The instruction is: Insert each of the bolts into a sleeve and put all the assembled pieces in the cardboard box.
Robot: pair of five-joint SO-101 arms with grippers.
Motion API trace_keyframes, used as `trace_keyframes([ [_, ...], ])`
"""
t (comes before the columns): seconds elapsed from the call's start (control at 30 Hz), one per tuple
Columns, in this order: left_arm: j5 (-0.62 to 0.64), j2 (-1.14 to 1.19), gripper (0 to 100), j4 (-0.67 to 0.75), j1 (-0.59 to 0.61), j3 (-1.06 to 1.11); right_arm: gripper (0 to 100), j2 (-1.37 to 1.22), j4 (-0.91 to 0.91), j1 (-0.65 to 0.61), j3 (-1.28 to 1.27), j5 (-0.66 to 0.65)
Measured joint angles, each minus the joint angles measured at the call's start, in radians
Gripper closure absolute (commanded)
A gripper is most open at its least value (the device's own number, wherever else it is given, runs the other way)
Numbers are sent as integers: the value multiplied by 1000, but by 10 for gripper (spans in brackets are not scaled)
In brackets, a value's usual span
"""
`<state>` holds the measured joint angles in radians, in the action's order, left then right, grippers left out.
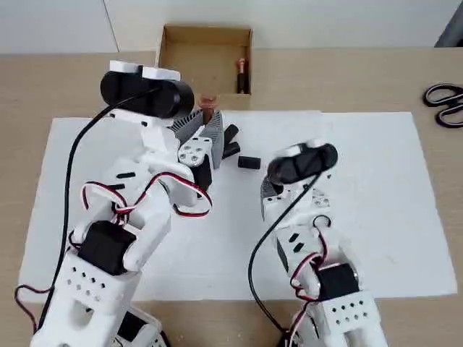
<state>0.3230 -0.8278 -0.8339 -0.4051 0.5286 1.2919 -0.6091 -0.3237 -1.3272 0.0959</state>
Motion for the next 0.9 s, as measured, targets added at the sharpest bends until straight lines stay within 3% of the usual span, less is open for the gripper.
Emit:
trace_keyframes([
  [0.1,0,0,994,21,-3,35,994,68,38,-18,-83,28],
  [0.4,0,0,994,272,-11,255,995,253,48,-112,-204,34],
  [0.9,0,2,994,293,-98,288,995,407,48,-199,-270,37],
])
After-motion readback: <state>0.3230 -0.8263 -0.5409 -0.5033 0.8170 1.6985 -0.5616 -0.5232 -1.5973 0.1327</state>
